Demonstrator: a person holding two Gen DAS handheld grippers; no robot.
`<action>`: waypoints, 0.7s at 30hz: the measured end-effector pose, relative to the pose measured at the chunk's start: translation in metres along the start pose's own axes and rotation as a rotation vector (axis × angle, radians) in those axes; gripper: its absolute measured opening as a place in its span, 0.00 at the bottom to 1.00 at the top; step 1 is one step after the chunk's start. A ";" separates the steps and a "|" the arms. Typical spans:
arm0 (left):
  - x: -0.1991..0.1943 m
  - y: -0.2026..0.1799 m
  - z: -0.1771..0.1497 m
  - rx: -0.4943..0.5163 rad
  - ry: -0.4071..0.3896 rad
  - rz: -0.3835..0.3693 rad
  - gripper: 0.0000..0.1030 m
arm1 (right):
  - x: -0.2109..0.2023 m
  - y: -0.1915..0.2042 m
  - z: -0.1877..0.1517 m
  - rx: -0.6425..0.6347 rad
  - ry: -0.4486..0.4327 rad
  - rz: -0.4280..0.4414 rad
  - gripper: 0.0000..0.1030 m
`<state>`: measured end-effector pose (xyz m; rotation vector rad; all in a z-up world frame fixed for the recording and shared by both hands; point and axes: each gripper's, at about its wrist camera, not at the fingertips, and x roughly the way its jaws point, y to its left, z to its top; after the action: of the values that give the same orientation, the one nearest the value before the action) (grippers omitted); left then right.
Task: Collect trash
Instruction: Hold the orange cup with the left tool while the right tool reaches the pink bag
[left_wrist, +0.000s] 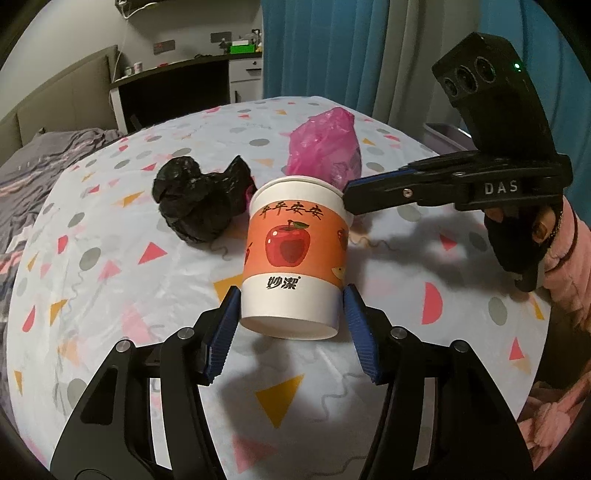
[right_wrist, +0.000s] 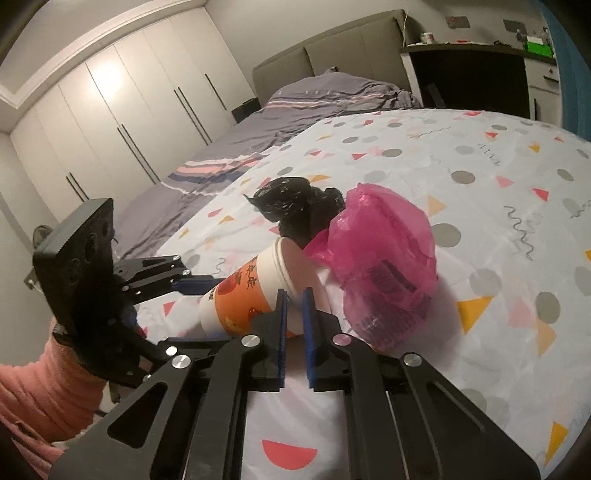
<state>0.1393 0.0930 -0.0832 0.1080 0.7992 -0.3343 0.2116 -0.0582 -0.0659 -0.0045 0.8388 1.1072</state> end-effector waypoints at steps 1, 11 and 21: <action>-0.001 0.001 0.000 -0.003 -0.003 0.014 0.54 | 0.000 0.000 -0.001 0.000 0.005 0.008 0.01; -0.024 0.028 -0.006 -0.140 -0.051 0.166 0.71 | -0.009 0.015 -0.010 -0.013 -0.007 -0.013 0.01; -0.003 0.027 -0.012 -0.270 -0.007 0.136 0.81 | 0.003 0.011 0.007 0.027 -0.037 -0.013 0.20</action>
<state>0.1378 0.1215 -0.0904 -0.0922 0.8190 -0.0965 0.2073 -0.0481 -0.0584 0.0326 0.8194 1.0802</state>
